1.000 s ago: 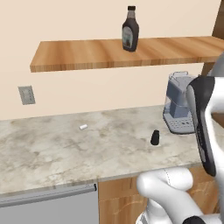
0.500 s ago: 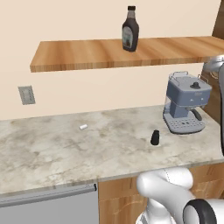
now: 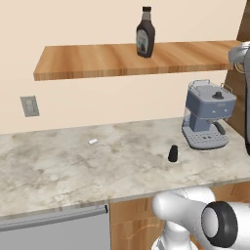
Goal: There are various items on the counter. Only move the condiments/shakers into the cabinet.
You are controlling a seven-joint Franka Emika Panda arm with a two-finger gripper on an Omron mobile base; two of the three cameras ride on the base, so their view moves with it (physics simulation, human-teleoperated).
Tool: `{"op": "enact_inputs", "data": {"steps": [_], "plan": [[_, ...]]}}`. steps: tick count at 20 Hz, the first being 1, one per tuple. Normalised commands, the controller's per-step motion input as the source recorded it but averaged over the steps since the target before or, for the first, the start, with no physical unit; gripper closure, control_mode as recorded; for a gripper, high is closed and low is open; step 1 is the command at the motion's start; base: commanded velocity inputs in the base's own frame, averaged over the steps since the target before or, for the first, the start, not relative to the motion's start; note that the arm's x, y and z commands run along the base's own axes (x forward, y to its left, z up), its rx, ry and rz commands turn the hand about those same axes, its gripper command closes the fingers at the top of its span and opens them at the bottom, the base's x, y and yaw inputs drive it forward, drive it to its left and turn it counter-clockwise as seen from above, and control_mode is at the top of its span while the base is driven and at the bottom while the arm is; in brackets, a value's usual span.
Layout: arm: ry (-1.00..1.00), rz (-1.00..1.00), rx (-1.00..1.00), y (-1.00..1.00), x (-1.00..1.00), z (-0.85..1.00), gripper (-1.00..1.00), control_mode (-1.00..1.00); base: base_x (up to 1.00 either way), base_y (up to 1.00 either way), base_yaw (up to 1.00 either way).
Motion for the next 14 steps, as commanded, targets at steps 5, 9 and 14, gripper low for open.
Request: {"op": "enact_inputs", "data": {"steps": [5, 9, 14], "plan": [[-0.02, -0.06, 0.00, 0.17, 0.56, 0.00, 1.00, -1.00, 0.00, 0.00, 0.00], [-0.06, -0.05, 0.00, 0.03, 0.66, 0.00, 1.00, -1.00, 0.00, 0.00, 0.00], [-0.01, -0.01, 0.00, 0.01, 0.63, 0.00, 1.00, -1.00, 0.00, 0.00, 0.00]]}}
